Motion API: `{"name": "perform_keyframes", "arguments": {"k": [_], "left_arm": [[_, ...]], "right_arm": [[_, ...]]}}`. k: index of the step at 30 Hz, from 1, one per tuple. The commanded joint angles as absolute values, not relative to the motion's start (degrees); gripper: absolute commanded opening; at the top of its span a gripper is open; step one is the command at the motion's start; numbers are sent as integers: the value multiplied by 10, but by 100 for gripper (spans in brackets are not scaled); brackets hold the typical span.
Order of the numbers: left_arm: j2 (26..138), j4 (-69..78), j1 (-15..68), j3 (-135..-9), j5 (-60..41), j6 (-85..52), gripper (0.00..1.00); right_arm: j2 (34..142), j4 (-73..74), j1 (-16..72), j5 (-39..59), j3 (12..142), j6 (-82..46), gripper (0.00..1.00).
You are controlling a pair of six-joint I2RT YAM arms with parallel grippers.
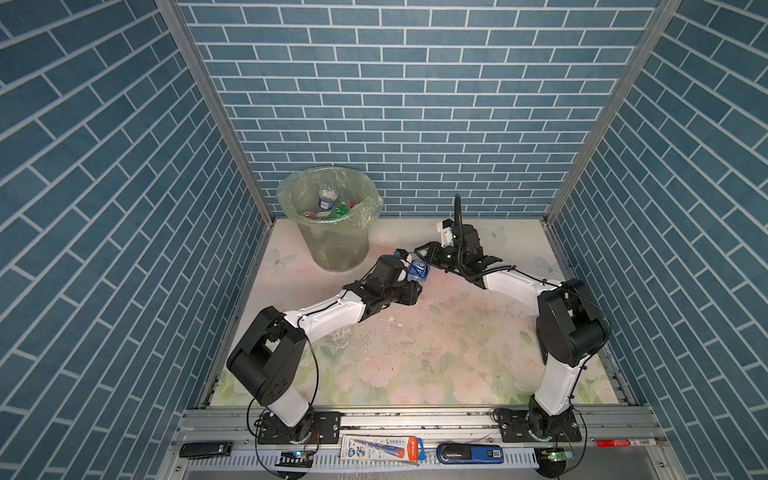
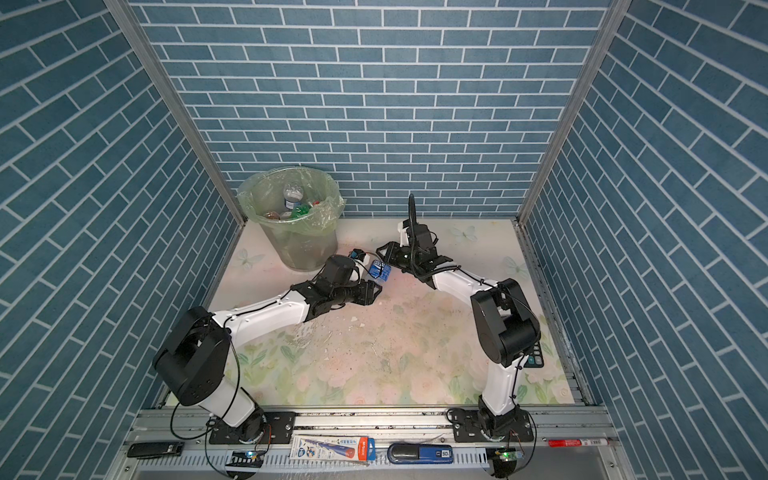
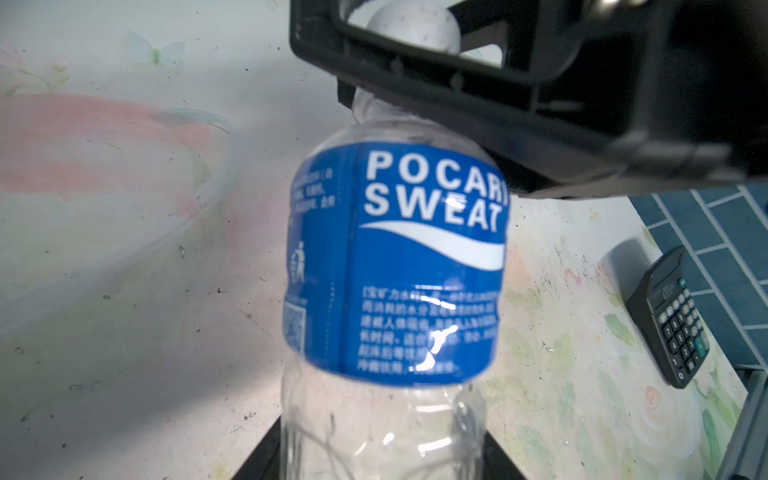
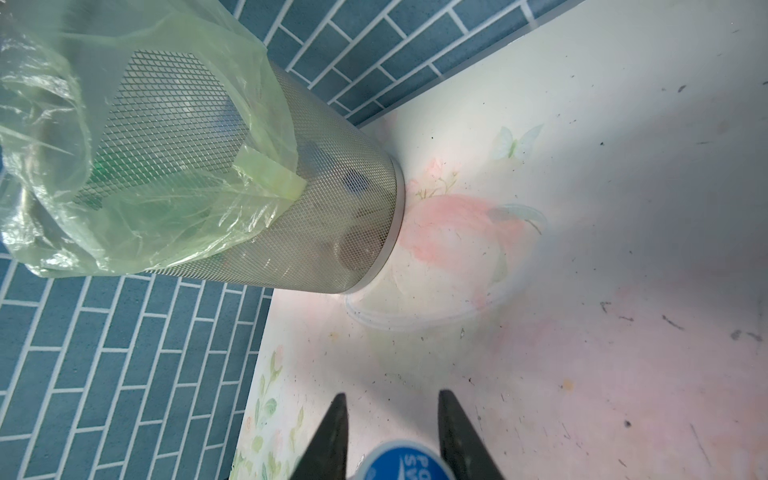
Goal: Throw the plastic bottles in the bin
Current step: 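Close the left gripper around the bottle's neck below the white cap, then carry the bottle over the bin with the left gripper while the right gripper releases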
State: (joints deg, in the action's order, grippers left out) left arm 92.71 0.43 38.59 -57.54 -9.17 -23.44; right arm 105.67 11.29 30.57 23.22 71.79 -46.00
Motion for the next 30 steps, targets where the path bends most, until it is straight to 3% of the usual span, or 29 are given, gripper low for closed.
{"name": "perform_keyframes", "arguments": {"k": [1, 19, 30], "left_arm": [[942, 7, 382, -588, -76, -242, 54], [938, -7, 380, -590, -51, -245, 49], [914, -72, 372, -631, -1, -235, 49]], "right_arm": [[1030, 113, 303, 241, 742, -460, 19], [1010, 109, 293, 242, 722, -456, 47], [932, 69, 283, 204, 691, -410, 75]]}}
